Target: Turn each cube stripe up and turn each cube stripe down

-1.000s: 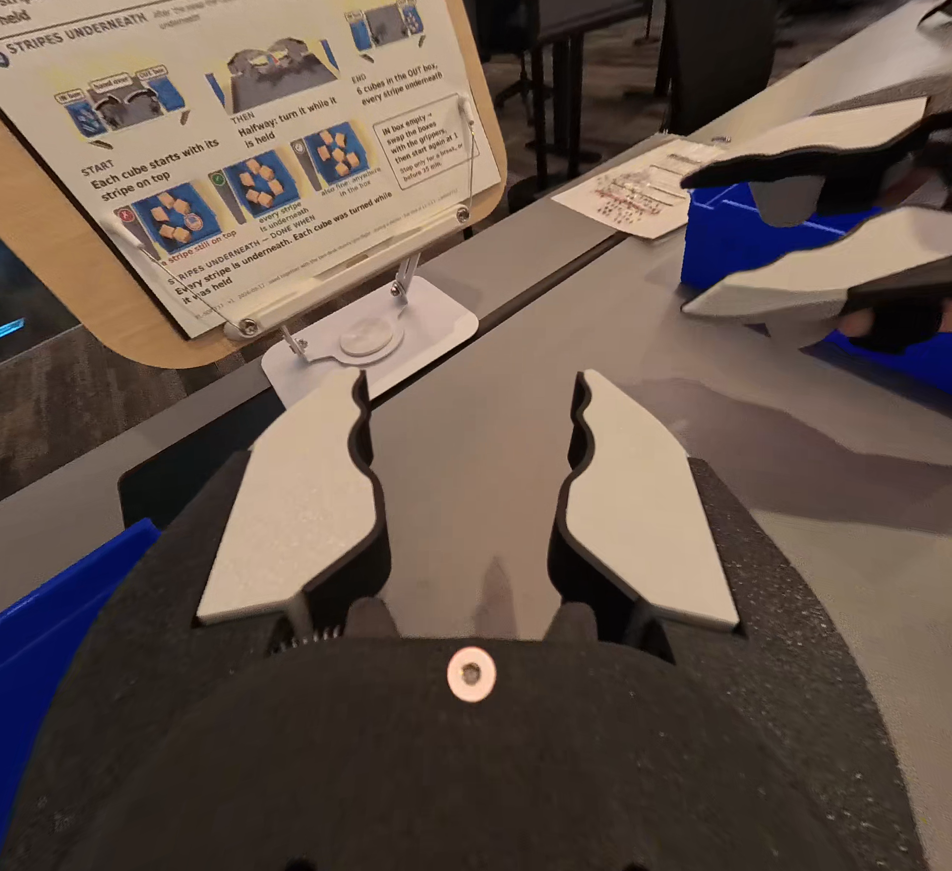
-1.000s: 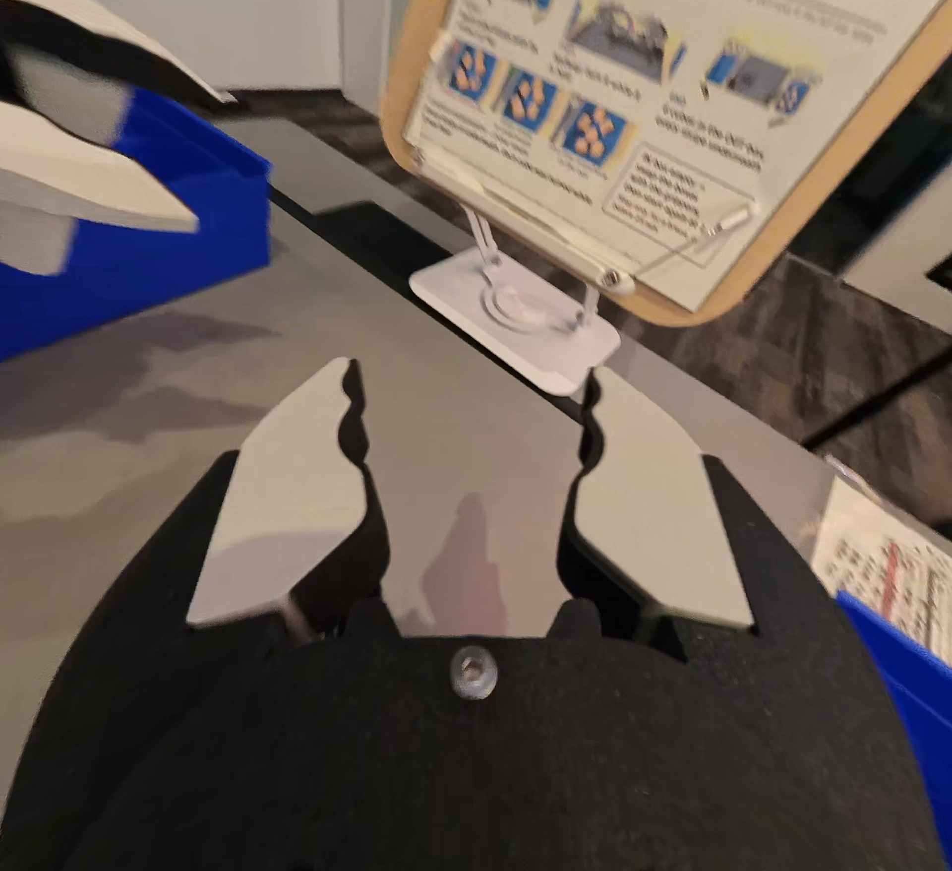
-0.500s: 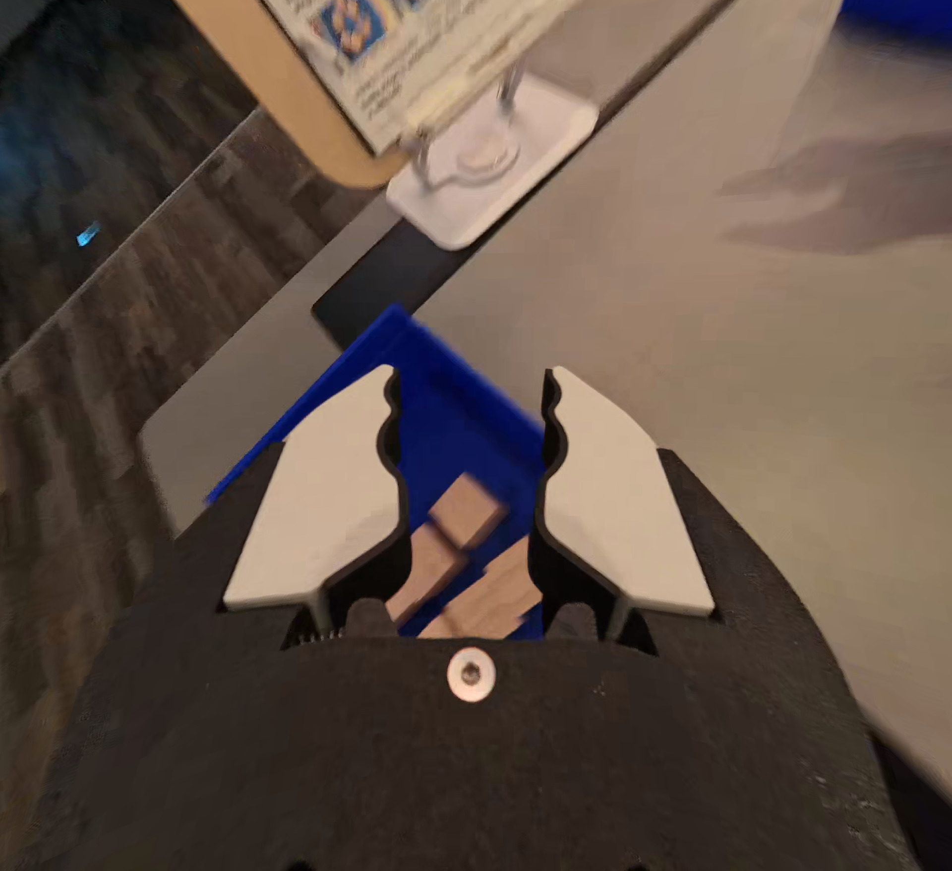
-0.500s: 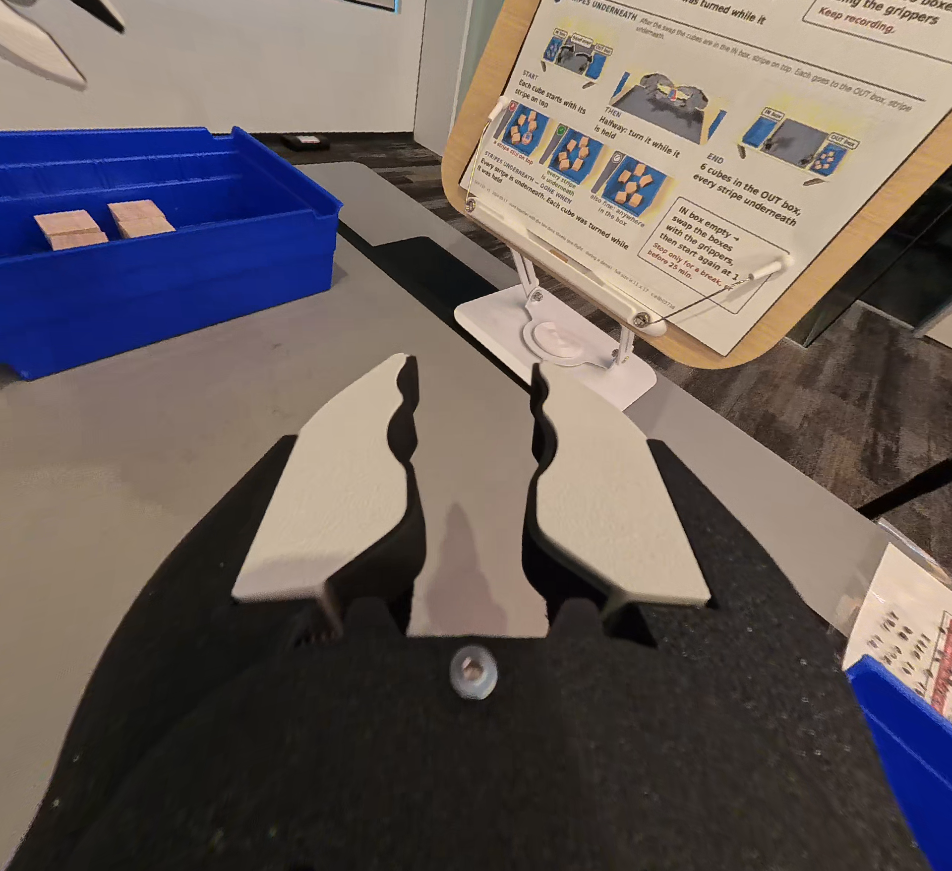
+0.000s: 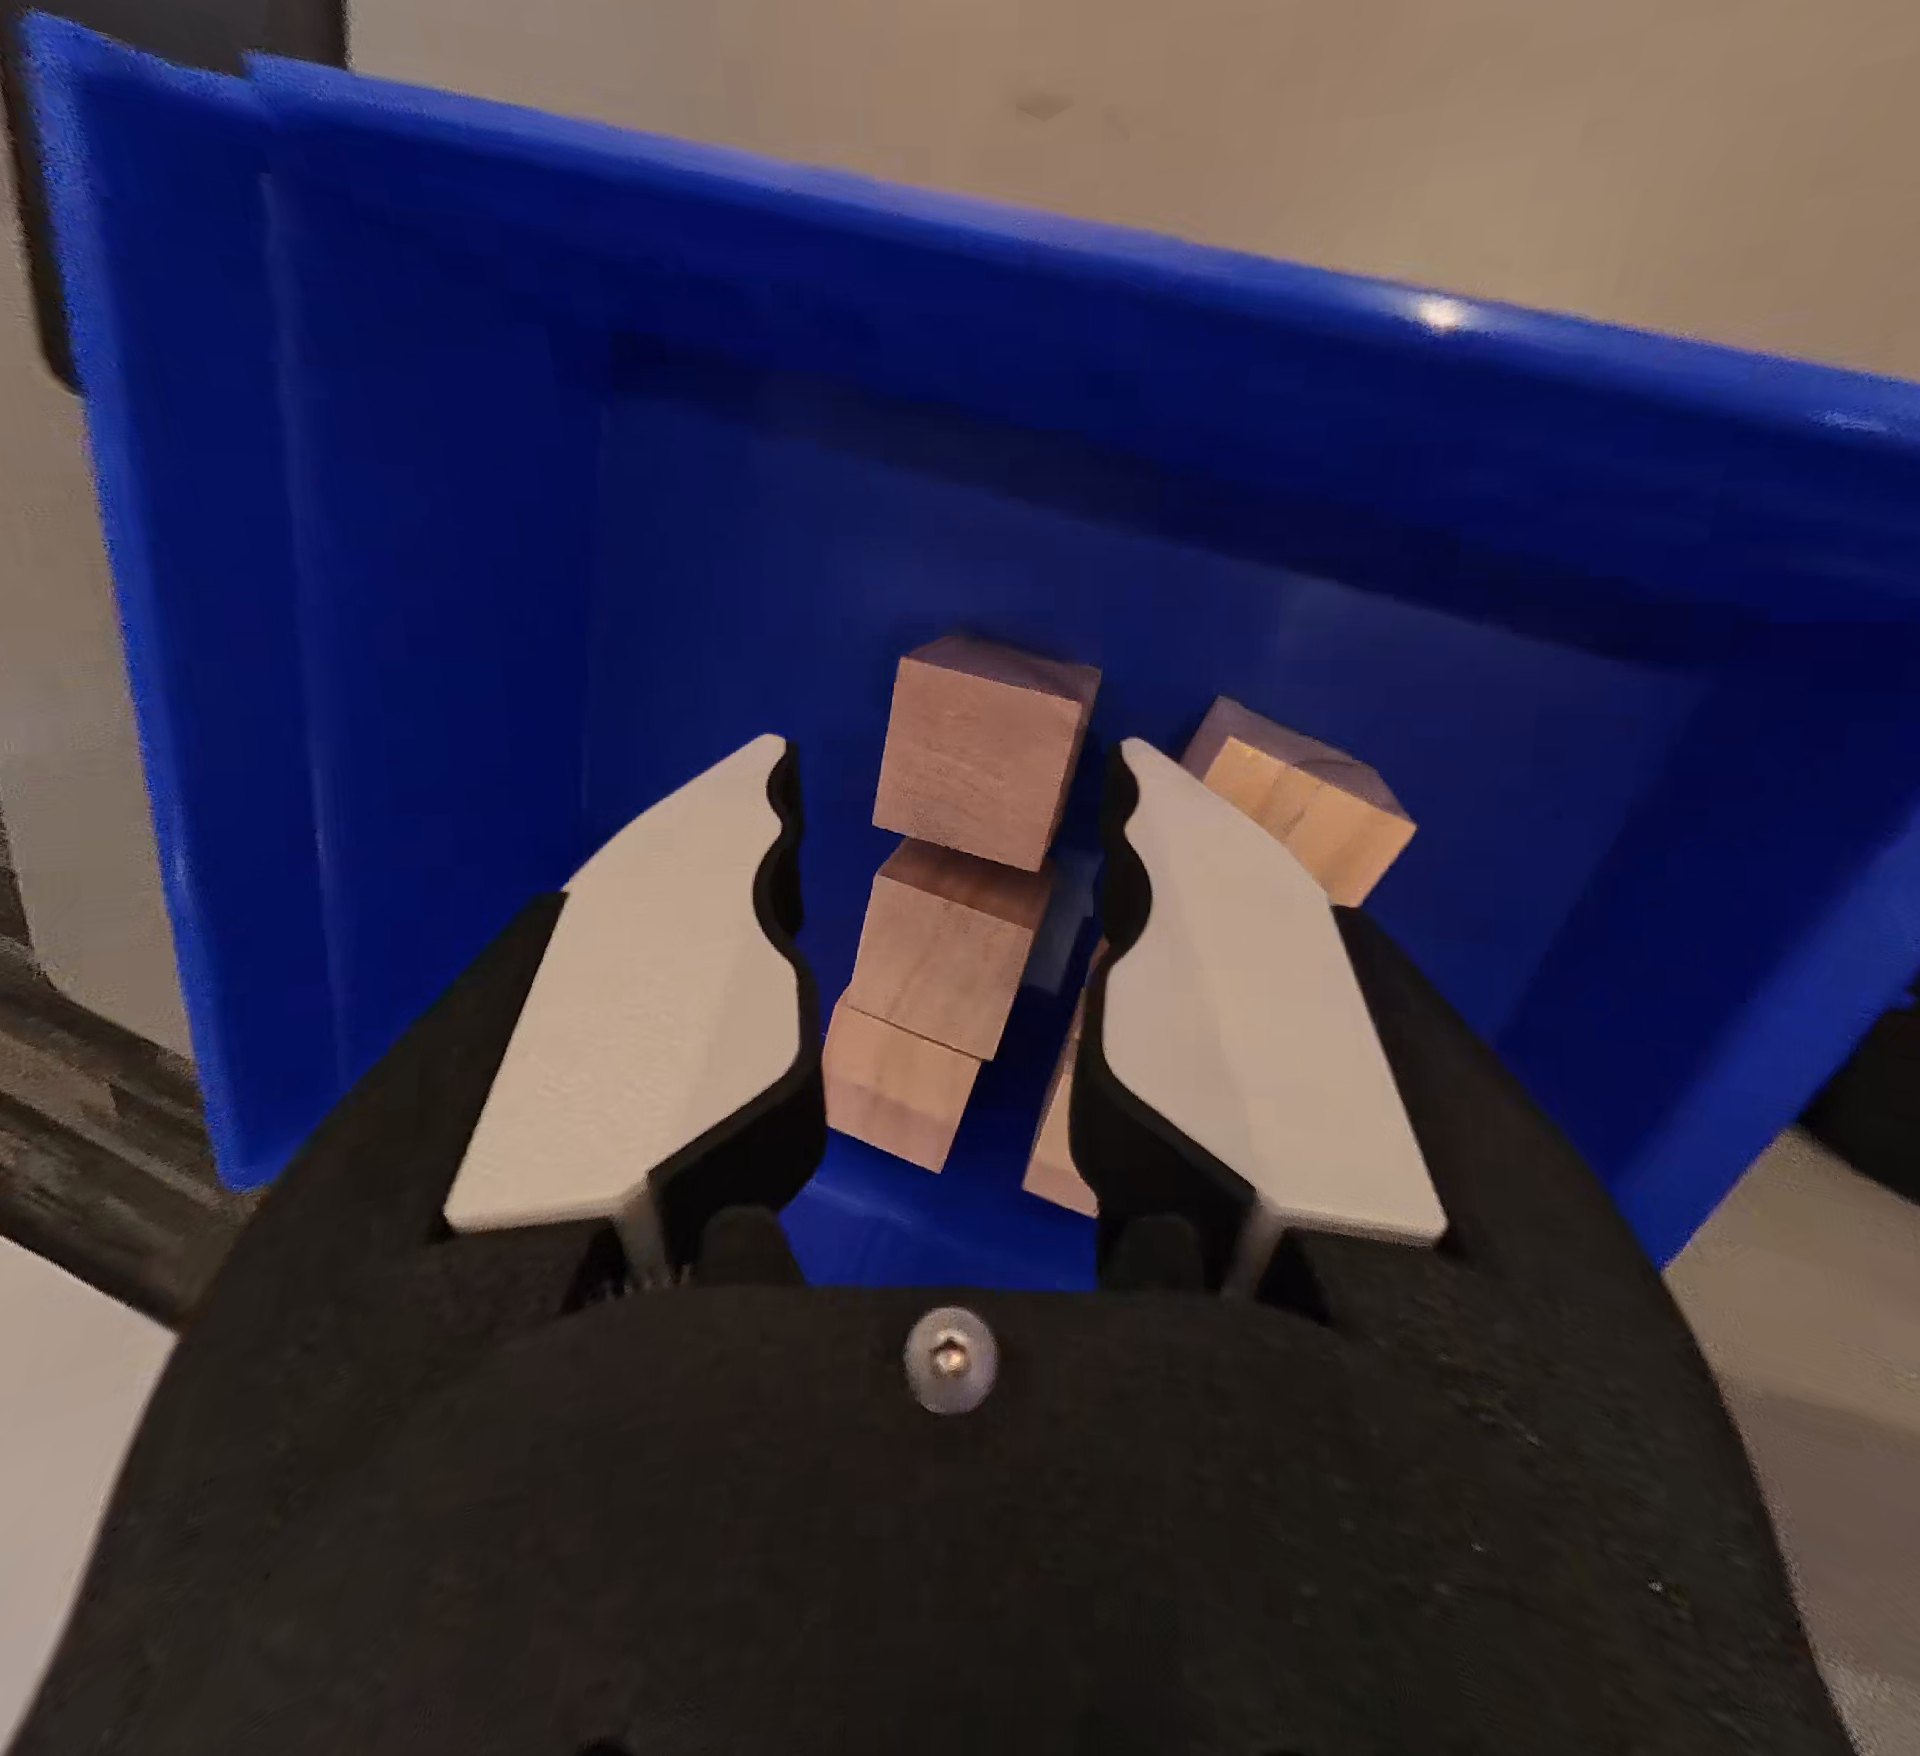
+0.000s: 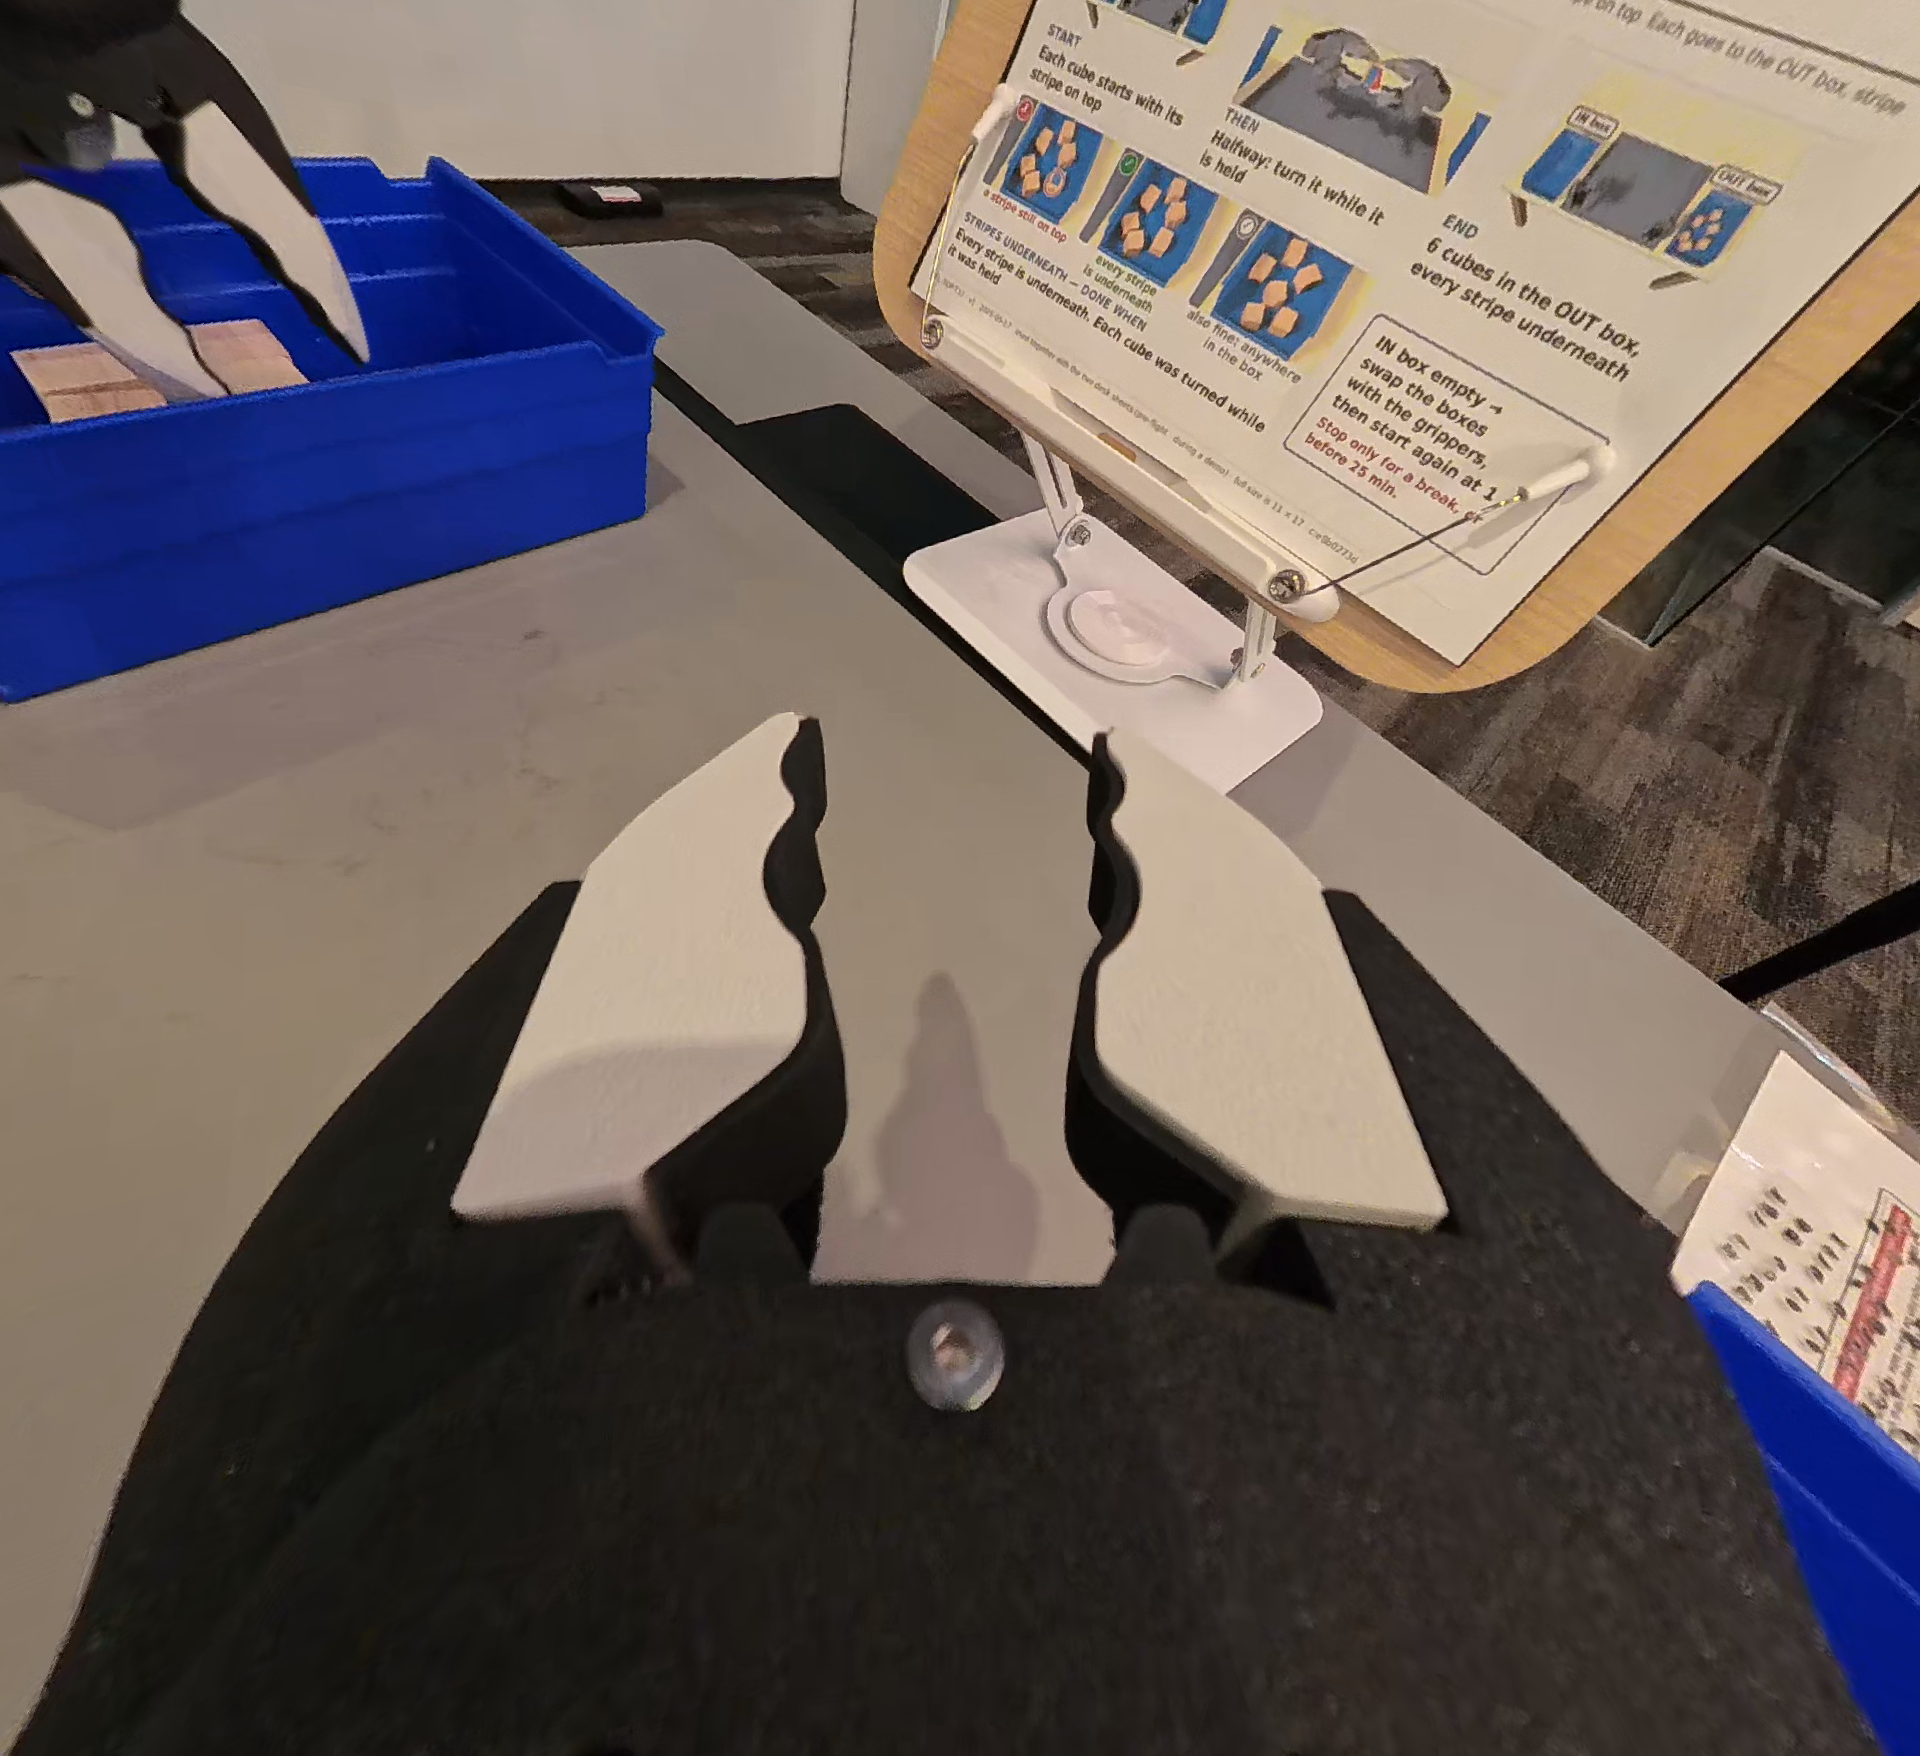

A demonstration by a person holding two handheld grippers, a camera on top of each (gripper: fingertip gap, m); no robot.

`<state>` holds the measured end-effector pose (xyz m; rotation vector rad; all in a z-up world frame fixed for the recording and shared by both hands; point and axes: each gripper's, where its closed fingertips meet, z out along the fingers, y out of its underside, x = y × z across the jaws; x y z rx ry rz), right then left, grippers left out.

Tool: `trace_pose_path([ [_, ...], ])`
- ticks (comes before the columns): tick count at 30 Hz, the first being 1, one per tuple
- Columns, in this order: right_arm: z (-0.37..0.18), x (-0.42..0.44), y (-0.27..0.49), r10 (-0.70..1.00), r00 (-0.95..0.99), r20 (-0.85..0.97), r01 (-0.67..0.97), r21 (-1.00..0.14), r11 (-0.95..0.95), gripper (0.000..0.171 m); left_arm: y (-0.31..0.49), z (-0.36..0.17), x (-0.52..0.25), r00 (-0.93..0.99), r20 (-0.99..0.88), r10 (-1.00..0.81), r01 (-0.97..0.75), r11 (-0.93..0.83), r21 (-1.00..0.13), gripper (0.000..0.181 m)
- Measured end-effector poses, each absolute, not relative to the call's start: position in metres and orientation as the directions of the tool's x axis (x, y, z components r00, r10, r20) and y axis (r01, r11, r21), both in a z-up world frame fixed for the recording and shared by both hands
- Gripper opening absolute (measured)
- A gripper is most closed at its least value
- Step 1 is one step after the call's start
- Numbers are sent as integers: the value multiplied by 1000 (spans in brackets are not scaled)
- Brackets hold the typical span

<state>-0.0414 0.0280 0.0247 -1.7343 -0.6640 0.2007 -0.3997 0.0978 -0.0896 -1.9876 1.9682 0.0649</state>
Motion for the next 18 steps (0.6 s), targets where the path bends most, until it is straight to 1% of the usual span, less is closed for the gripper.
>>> trace_pose_path([
  [2,23,-40,29,530,823,204,322,-937,-139,49,100,-100,-405,11,-256,-967,-989,28,-146,58],
  [4,22,-40,29,532,822,205,326,-934,-144,50,100,-106,-408,-3,-237,-972,-993,30,-110,58],
  [11,18,-39,32,532,819,215,345,-925,-157,52,102,-122,-412,-17,-172,-985,-999,24,-37,56],
  [18,16,-36,32,530,822,210,344,-924,-167,53,103,-135,-411,-22,-134,-991,-1000,23,-9,54],
])
